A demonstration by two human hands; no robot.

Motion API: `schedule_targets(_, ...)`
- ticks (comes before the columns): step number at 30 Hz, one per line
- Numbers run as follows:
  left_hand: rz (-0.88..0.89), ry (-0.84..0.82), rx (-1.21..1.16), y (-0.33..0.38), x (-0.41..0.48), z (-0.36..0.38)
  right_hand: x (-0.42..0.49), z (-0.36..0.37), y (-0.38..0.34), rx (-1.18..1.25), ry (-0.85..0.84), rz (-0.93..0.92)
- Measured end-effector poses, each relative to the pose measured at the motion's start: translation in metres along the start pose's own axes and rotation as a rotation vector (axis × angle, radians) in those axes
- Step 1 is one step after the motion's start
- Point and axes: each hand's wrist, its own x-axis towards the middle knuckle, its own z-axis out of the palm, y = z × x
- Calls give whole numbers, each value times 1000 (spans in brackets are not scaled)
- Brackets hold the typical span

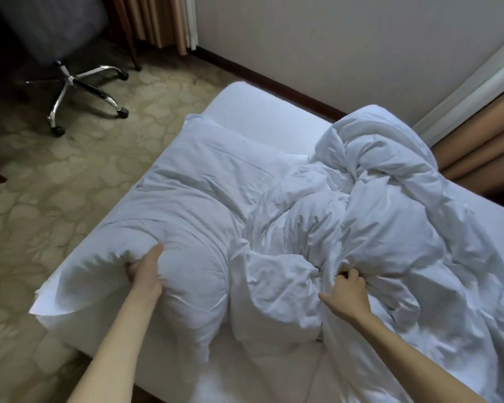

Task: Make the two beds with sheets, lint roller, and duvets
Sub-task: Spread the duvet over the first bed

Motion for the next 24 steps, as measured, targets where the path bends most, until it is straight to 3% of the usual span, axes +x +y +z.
schedule_targets(4, 483, -191, 248, 52, -76, 70, -5, -45, 28, 236, -232, -115)
schedule_targets(7, 808, -351, 726, 62, -155, 111, -16, -98, 63, 552, -319, -122)
schedule_targets(9, 1068, -482, 925, 49, -213, 130, -20, -134, 92, 807, -210, -6)
schedule_targets(12, 1595, -878, 1121, 1, -283, 126, -29, -182, 133, 1177, -7, 113)
schedule_targets(14, 1716, -1070, 1285, -41, -304, 106, -42, -207, 157, 1410, 91, 162)
schedule_targets(16, 1743, -1292, 1421, -86, -304, 76, -51, -212, 179, 1459, 139, 216)
schedule_targets(19, 1337, -1457, 1449, -131, -294, 53, -63, -188, 194, 1306, 25, 295)
schedule_targets(20, 1141, -1486, 1335, -129, -295, 48, -68, -177, 194, 1257, -38, 295)
schedule_targets(22, 1270, -1359, 1183, -120, -283, 61, -76, -152, 185, 1172, -122, 231)
schedule_targets(23, 1278, -1438, 1190, -113, -272, 71, -77, -140, 179, 1133, -123, 200)
schedule_targets(24, 1163, -1407, 1171, -101, -264, 83, -77, -129, 172, 1108, -116, 171)
